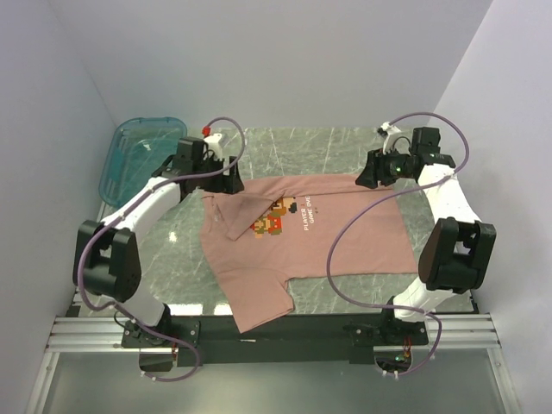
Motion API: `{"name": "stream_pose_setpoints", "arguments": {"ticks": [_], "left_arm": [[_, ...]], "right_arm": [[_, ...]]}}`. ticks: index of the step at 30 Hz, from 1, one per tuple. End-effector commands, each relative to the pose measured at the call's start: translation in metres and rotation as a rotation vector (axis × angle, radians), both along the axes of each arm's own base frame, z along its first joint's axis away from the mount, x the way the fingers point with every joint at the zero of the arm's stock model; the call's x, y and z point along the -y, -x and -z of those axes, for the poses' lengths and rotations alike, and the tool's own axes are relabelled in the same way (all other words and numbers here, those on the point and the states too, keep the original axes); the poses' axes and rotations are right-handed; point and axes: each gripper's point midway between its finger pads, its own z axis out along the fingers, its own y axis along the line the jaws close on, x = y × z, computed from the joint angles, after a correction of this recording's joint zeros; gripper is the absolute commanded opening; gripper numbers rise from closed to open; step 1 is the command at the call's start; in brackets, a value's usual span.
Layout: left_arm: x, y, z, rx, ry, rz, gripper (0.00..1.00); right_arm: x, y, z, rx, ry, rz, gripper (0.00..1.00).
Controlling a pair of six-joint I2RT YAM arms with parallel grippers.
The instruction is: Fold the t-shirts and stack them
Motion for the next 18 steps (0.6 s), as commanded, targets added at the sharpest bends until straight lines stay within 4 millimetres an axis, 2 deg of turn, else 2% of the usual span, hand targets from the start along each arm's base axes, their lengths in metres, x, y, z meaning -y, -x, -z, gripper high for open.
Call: {"name": "stream_pose_setpoints", "arguments": {"ticks": [1,3,9,10,14,17,18], "left_arm": [[-0.019,-0.003,-0.028,0.119,-0.007,-0.069,0.88],[-0.026,0.000,-0.037,0.157,-0.025,-0.097,0.89],[-0.036,0.012,-0.037,0.179,-0.047,-0.123,0.92],[-0.037,0.012,-0.037,0.177,-0.047,-0.127,0.92],[-0.033,0.010,-0.034,0.156,-0.023,-0.115,0.94],[-0.027,0.008,-0.027,0.107,0.021,-0.086,0.94],[-0.024,0.007,-0.020,0.080,0.032,-0.077,0.93]], "right_arm": [[-0.002,-0.005,-0.013,0.013,-0.008,-0.004,0.63],[0.002,-0.008,-0.008,-0.002,0.001,0.007,0.63],[0.014,-0.027,-0.006,-0.023,0.003,0.065,0.63],[0.019,-0.034,-0.013,-0.009,0.002,0.076,0.63],[0.020,-0.041,-0.011,-0.038,-0.025,0.089,0.62],[0.020,-0.039,-0.008,-0.033,-0.023,0.091,0.62],[0.021,-0.038,-0.006,-0.034,-0.023,0.096,0.62]]}}
